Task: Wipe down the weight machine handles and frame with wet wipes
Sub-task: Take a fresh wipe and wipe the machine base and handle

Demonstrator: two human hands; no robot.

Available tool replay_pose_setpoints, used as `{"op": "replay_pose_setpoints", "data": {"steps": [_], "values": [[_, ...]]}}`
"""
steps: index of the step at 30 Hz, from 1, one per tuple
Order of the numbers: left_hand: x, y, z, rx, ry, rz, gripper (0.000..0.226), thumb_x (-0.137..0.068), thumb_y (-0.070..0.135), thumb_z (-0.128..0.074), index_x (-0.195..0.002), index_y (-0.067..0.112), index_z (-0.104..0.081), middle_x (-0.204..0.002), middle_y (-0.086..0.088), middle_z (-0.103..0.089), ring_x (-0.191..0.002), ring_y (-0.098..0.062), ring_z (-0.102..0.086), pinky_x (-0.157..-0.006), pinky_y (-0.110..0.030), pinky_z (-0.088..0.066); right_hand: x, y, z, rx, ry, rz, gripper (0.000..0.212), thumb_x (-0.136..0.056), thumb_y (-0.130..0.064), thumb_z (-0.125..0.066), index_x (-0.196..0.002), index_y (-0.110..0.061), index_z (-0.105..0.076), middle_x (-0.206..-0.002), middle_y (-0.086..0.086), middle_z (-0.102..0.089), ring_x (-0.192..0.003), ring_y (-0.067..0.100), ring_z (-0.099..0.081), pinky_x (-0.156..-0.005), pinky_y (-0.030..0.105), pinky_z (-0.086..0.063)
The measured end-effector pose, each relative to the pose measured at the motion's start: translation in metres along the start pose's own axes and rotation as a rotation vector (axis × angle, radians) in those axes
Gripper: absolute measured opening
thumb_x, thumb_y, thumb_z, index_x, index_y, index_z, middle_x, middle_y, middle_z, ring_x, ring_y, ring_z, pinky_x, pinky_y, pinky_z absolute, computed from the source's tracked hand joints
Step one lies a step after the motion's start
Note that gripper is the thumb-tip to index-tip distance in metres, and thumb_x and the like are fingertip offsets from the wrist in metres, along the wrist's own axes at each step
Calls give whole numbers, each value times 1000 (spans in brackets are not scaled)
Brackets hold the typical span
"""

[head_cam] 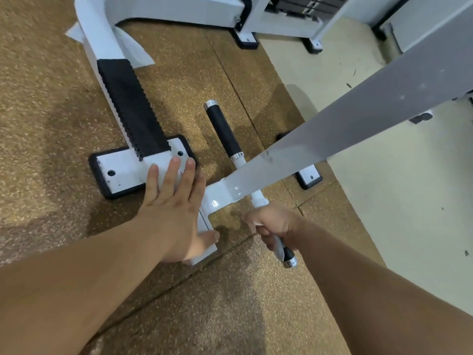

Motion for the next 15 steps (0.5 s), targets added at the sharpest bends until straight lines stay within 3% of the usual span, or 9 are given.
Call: {"op": "replay_pose_setpoints", "data": {"steps": [2,4,6,9,11,13,15], "values": [[0,0,0,-2,-3,-1,116,-85,88,-21,-152,14,38,-149,-14,58,-134,-39,56,-115,-65,26,6,-5,7,17,245,63,17,-93,-18,-72,-91,-6,-61,-63,2,-56,-46,14,-46,-44,22,-38],[0,0,0,-7,-11,0,116,-85,88,-22,-153,14,38,-148,-13,58,-134,-39,56,-115,-65,26,13,-7,11,123,462,96,12,-92,-20,-70,-93,-11,-62,-74,2,-65,-57,16,-58,-50,26,-44],[0,0,0,-9,-12,-1,116,-85,88,-22,-153,14,38,-149,-13,58,-133,-39,57,-114,-65,27,21,-10,12,307,628,84,16,-95,-30,-68,-93,-16,-60,-81,0,-68,-68,17,-65,-56,27,-43],[1,1,0,0,-21,-4,117,-85,89,-23,-153,15,37,-150,-12,57,-133,-38,57,-114,-64,27,26,-11,11,488,790,105,22,-101,-39,-62,-109,-19,-58,-92,1,-70,-80,24,-69,-64,32,-46],[0,1,-1,-5,-21,-4,117,-85,89,-23,-153,15,37,-151,-12,56,-134,-37,57,-115,-64,26,21,-8,12,431,711,147,26,-101,-43,-64,-106,-19,-56,-89,0,-68,-76,20,-67,-63,33,-48],[0,0,-1,-10,-24,-3,119,-83,91,-23,-153,16,37,-151,-11,56,-134,-36,57,-115,-64,27,14,-4,10,198,476,220,28,-98,-40,-72,-99,-17,-56,-80,-1,-65,-63,14,-59,-57,34,-53],[0,0,-1,-7,-36,-11,120,-82,92,-24,-153,17,37,-151,-10,56,-134,-36,56,-115,-63,27,13,0,8,15,303,257,26,-95,-34,-78,-94,-16,-58,-72,0,-60,-54,12,-51,-48,29,-48]]}}
Point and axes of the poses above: each hand's wrist, its own x-axis away from the middle knuckle, its own z-axis out of the back of the hand, y = z × x, the point moved 8 cm from there along -x, towards the middle knuckle
